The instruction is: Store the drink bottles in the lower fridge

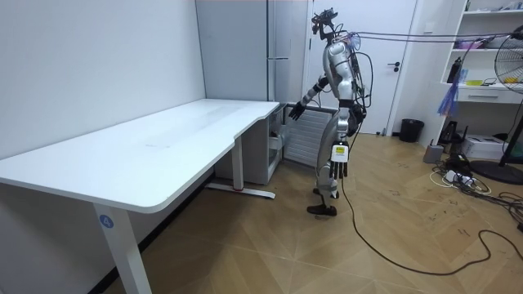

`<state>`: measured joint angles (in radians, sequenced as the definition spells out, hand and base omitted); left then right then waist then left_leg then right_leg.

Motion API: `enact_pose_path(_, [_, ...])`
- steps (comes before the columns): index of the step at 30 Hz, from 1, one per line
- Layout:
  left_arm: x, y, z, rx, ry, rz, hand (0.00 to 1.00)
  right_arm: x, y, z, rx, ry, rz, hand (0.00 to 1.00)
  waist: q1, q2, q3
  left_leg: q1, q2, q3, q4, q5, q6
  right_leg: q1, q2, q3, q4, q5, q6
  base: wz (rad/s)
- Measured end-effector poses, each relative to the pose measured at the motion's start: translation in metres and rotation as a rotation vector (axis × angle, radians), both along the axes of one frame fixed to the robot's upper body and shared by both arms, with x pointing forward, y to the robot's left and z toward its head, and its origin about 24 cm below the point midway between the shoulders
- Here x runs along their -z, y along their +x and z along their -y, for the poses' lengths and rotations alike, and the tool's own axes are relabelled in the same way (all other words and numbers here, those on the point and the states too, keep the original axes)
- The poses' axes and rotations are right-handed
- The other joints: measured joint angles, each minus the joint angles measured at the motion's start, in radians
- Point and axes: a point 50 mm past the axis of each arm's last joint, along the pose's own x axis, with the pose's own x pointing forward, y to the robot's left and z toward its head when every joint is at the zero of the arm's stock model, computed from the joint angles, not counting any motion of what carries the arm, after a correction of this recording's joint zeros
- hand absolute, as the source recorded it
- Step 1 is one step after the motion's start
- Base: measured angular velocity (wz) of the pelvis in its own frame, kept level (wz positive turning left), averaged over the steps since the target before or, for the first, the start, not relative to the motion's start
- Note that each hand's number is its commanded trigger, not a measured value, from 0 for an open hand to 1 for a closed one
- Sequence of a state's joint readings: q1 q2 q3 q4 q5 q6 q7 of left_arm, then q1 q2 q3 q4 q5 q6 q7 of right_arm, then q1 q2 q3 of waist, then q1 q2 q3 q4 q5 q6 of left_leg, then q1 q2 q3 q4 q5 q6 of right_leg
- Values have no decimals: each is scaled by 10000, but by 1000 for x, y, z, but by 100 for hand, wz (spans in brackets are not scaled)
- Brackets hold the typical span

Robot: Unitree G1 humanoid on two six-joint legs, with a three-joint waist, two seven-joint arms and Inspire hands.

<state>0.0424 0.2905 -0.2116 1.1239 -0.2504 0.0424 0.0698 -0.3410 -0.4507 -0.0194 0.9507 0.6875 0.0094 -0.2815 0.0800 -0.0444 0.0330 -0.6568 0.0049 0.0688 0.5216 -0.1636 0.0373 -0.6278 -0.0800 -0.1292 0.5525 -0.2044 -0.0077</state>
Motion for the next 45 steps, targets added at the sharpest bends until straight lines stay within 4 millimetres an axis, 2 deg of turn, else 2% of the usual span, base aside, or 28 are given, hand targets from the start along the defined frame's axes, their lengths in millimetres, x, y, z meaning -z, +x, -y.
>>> enact_pose_path(2, [1, -3, 1, -120, -35, -68, 0, 7, -8, -3, 34, -343, -386, 0, -13, 68, -47, 12, -2, 27, -3, -1, 0, -2, 18, 30, -4, 23, -8, -9])
enact_pose_path(5, [3, -12, 2, -188, -66, -291, 0, 19, -19, -10, 58, -733, -964, 0, -46, 202, -172, 98, 7, 112, -41, 2, -1, 30, 25, 73, 9, 37, -22, -6])
enact_pose_path(7, [4, -17, 1, -326, 55, -382, 0, 26, -24, -17, 114, -863, -1270, 0, -98, 262, -209, 137, 31, 134, -46, 11, -13, 44, 18, 61, 43, 45, -46, -4])
enact_pose_path(10, [4, -21, 2, -728, 152, -356, 0, 37, -33, -27, 545, -510, -1495, 0, -206, 270, -212, 142, 62, 102, 3, 13, -25, 116, 8, -56, 35, 24, -86, 5])
enact_pose_path(14, [4, -20, 3, -736, 143, -258, 0, 43, -38, -30, 1317, 473, -1337, 0, -214, 288, -199, 3, 61, -9, 147, -24, -70, 73, 31, -87, 51, 13, -64, 6])
enact_pose_path(18, [4, -19, 4, -610, 79, -172, 0, 46, -36, -35, 2386, 2325, -534, 0, -176, 307, -186, -241, 53, -45, 217, -31, -76, -146, 57, -86, 61, 53, -6, 0])
enact_pose_path(21, [4, -18, 5, -534, 77, -163, 0, 50, -35, -39, 2748, 3514, -211, 0, -169, 404, -140, -619, 34, -225, 607, -134, -89, -446, 65, -114, 370, -50, -21, 5])
enact_pose_path(24, [4, -15, 5, -575, 47, -137, 0, 46, -26, -40, 3227, 4696, 451, 0, -174, 449, -95, -1361, -25, -217, 1381, -374, -28, -1242, -76, -92, 1304, -413, -45, 4])
enact_pose_path(26, [4, -15, 5, -541, 45, -175, 0, 47, -23, -42, 3402, 5317, 722, 0, -44, 464, -65, -1683, 2, -204, 1905, -608, -35, -1570, -84, -41, 1839, -656, -78, 2])
enact_pose_path(28, [4, -15, 5, -553, 46, -250, 0, 44, -19, -39, 3506, 5837, 1177, 0, 131, 475, -44, -2215, 15, -184, 2983, -1131, -59, -2136, -186, 26, 2985, -1226, -113, 0])
enact_pose_path(29, [4, -15, 5, -543, 59, -245, 0, 42, -16, -38, 3468, 5910, 1337, 0, 146, 477, -41, -2403, 9, -178, 3295, -1265, -66, -2333, -228, 44, 3330, -1384, -120, 4])
enact_pose_path(31, [4, -15, 4, -496, 89, -268, 0, 30, -5, -34, 3287, 6330, 2146, 0, 225, 485, -24, -3177, 38, -187, 4593, -1845, -99, -3119, -267, 182, 4647, -1953, -163, 0])
enact_pose_path(32, [4, -15, 4, -494, 83, -276, 0, 28, -2, -33, 3226, 6372, 2306, 0, 277, 483, -23, -3343, 43, -198, 4910, -1983, -100, -3287, -268, 207, 4970, -2096, -173, -3])
enact_pose_path(34, [4, -13, 4, -537, 72, -241, 0, 14, 9, -26, 3004, 6506, 2985, 0, 342, 453, -11, -4026, -8, -240, 6117, -2511, -127, -3981, -378, 299, 6254, -2702, -212, 7])
enact_pose_path(35, [4, -12, 4, -518, 70, -217, 0, 10, 12, -24, 2946, 6519, 3180, 0, 344, 445, -6, -4201, -28, -236, 6411, -2623, -132, -4149, -424, 324, 6564, -2851, -210, 11])
enact_pose_path(37, [3, -9, 4, -507, 59, -148, 0, -6, 25, -17, 2672, 6594, 3950, 0, 369, 412, 15, -4766, -16, -247, 7476, -3063, -160, -4709, -423, 463, 7663, -3324, -246, 5])
enact_pose_path(40, [2, -9, 2, -613, 5, -116, 0, -22, 38, -17, 2254, 6671, 4576, 0, 308, 353, 46, -5240, -21, -369, 8313, -3350, -212, -5090, -511, 418, 8480, -3704, -341, 9])
enact_pose_path(42, [2, -8, 2, -610, -44, -75, 0, -20, 37, -16, 2219, 6613, 4493, 0, 285, 283, 74, -5433, -25, -449, 8574, -3399, -233, -5216, -593, 327, 8718, -3806, -396, 9])
enact_pose_path(45, [2, -7, 2, -530, -173, -22, 0, -26, 40, -13, 2027, 6514, 4605, 0, 289, 195, 106, -5751, -8, -455, 8781, -3426, -278, -5535, -598, 336, 8928, -3813, -377, -1])
